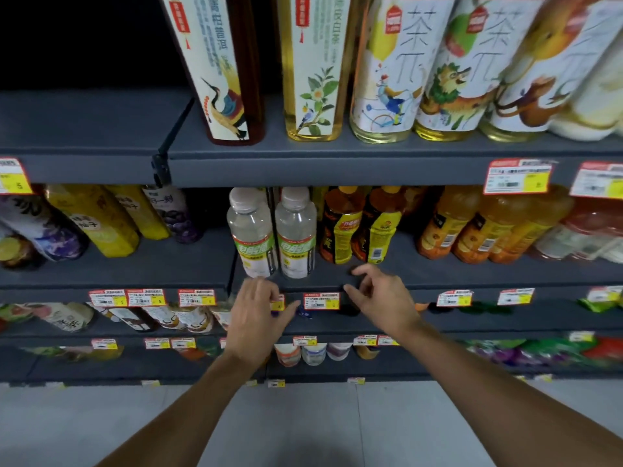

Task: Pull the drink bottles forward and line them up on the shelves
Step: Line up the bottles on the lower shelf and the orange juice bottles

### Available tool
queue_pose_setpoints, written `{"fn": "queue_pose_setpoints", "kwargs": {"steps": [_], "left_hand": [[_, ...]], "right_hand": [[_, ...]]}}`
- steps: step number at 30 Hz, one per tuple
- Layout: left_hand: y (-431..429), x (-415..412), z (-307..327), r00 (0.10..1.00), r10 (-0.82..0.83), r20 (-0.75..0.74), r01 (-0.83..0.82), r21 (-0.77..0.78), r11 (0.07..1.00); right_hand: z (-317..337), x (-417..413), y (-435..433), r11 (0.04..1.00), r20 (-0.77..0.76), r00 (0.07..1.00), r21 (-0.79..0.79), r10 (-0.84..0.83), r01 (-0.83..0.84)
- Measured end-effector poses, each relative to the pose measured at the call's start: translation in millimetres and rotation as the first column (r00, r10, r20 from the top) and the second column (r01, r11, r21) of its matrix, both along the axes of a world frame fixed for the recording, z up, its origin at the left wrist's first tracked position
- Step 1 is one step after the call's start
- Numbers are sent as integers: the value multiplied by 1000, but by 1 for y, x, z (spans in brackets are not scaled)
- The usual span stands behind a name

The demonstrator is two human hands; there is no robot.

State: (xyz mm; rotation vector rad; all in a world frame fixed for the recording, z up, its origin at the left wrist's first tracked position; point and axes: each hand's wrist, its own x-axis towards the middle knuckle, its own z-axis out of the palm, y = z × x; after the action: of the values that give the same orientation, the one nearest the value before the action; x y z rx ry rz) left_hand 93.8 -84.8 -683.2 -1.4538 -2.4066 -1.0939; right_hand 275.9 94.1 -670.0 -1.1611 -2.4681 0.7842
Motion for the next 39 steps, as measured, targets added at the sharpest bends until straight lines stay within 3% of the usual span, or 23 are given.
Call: {"fn": "queue_pose_setpoints", "kwargs": {"steps": [2,5,10,15,19,28,32,39], "left_hand": [[15,27,-2,988,-134,-75,136,29,990],[43,63,0,978,-204,36,205,-8,979],[85,99,10,945,-59,322,79,-50,996],[117,112,17,860,123,494,-115,-48,992],[131,114,16,834,214,508,-201,-81,976],[154,97,18,785,252,565,-258,-71,963],[154,113,13,774,282,566,-313,-45,949],[134,147,7,794,226,564,-252,-32,967]], "right_hand": [[0,12,6,1000,0,1000,-5,3,-3],[-3,25,19,1000,-41,999,-12,-14,14],[-11,31,33,995,-167,981,-6,-95,95],[-11,26,44,989,-221,964,-46,-150,143],[-10,20,53,987,-213,964,-28,-161,159],[-9,5,66,978,-124,971,-82,-202,193],[-11,6,65,984,-157,971,-45,-179,174],[-13,31,68,994,-188,977,-56,-100,91]]}}
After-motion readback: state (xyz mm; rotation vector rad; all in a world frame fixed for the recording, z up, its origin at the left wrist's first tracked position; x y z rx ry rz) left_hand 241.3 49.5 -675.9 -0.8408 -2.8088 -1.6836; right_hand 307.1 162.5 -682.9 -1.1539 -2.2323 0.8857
